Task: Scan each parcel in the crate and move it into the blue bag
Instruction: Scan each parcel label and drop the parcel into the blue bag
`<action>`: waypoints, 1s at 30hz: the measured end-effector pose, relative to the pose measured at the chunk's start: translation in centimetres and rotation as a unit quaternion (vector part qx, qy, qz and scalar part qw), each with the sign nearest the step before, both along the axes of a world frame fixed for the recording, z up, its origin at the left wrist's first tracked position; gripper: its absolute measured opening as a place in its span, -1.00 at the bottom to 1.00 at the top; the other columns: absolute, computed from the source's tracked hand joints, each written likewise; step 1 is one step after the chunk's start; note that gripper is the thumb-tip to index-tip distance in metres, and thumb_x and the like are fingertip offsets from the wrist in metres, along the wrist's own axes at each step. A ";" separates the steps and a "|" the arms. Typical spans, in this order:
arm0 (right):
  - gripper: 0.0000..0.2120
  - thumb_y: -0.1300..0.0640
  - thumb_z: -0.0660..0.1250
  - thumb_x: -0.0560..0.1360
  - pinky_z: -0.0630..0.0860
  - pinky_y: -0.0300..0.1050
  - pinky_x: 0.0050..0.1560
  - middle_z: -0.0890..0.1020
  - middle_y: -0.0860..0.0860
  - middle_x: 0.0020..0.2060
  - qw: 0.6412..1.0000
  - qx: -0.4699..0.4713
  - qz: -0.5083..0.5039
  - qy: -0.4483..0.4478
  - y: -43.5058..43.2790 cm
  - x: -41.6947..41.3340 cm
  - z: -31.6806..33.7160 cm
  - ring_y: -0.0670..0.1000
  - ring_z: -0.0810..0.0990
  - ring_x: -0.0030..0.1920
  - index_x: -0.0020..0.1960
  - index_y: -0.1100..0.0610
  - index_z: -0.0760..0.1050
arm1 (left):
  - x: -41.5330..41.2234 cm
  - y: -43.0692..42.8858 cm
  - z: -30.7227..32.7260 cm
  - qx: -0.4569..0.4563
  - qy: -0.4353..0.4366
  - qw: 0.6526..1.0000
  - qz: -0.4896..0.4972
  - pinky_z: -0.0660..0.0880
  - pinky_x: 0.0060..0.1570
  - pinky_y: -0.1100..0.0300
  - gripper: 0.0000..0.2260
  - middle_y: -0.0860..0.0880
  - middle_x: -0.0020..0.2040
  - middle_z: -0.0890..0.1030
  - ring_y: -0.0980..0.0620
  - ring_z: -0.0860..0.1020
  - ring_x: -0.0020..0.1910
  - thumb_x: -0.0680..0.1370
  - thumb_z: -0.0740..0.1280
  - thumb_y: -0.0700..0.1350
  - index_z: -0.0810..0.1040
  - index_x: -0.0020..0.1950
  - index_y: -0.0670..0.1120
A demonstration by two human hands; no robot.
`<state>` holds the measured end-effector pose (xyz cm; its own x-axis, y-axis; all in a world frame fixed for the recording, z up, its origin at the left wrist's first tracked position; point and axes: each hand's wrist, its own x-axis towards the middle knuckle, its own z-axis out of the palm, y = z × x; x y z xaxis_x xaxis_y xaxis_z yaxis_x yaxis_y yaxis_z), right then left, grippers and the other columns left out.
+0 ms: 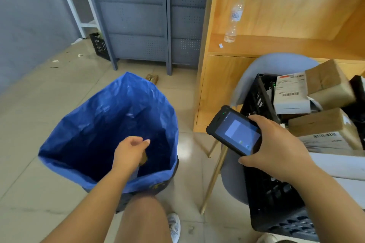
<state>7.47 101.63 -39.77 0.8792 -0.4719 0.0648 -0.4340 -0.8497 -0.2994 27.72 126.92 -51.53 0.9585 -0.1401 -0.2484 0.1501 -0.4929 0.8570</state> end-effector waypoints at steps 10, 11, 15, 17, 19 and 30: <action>-0.07 -0.15 0.51 0.12 0.45 -0.05 -0.15 0.45 -0.10 0.10 0.996 -0.005 -0.093 -0.006 -2.9 -5.5 0.5 0.00 0.48 -0.01 0.36 -0.09 0.13 | -5.2 -8.5 2.3 0.008 -0.009 0.966 -0.259 0.43 -0.14 0.24 -0.90 0.07 -0.07 0.62 0.06 0.59 -0.04 0.50 0.42 -0.02 0.58 -0.04 0.02; -0.08 -0.16 0.51 0.12 0.43 -0.06 -0.17 0.46 -0.10 0.10 0.994 -0.014 -0.106 -0.013 -3.5 -6.5 0.6 0.01 0.48 -0.02 0.36 -0.09 0.14 | -5.9 -9.6 2.8 -0.011 -0.010 0.961 -0.275 0.46 -0.12 0.21 -0.94 0.05 -0.10 0.63 0.04 0.59 -0.06 0.49 0.42 -0.03 0.58 -0.08 0.03; -0.13 -0.14 0.52 0.13 0.45 -0.04 -0.21 0.48 -0.08 0.05 0.984 -0.023 -0.164 -0.063 -5.7 -11.1 0.8 0.01 0.46 -0.11 0.34 -0.08 0.20 | -8.5 -14.7 4.7 -0.056 -0.027 0.942 -0.331 0.50 -0.06 0.12 -0.94 0.05 -0.12 0.64 0.07 0.60 -0.09 0.47 0.43 0.01 0.61 -0.10 0.08; -0.10 -0.15 0.52 0.13 0.46 -0.04 -0.21 0.46 -0.08 0.05 0.977 -0.030 -0.204 -0.059 -6.9 -13.2 0.9 0.01 0.46 -0.11 0.36 -0.08 0.18 | -9.7 -17.4 5.3 -0.076 -0.038 0.928 -0.363 0.49 -0.11 0.18 -0.94 0.07 -0.12 0.64 0.11 0.59 -0.10 0.46 0.43 0.04 0.62 -0.10 0.10; -0.09 -0.15 0.52 0.14 0.49 -0.02 -0.17 0.46 -0.07 0.04 0.968 -0.030 -0.245 -0.055 -8.1 -15.1 1.0 0.03 0.48 -0.09 0.38 -0.07 0.17 | -11.1 -20.3 5.9 -0.087 -0.064 0.911 -0.397 0.43 -0.18 0.29 -0.93 0.12 -0.15 0.64 0.23 0.58 -0.16 0.45 0.44 0.06 0.62 -0.10 0.14; -0.19 -0.11 0.49 0.13 0.54 0.08 -0.16 0.44 -0.07 -0.05 0.922 -0.008 -0.371 -0.108 -12.8 -20.0 0.4 0.02 0.46 -0.12 0.30 -0.08 0.23 | -14.9 -36.5 7.1 -0.020 -0.223 0.820 -0.527 0.41 0.25 0.03 -0.41 0.02 0.31 0.36 -0.03 0.37 0.30 0.46 0.43 -0.06 0.28 0.44 0.03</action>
<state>-12.54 88.88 -39.35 0.2808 -0.9358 0.2132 -0.8296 -0.3483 -0.4364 12.82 90.47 -44.42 0.2929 -0.9487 0.1193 -0.6738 -0.1163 0.7297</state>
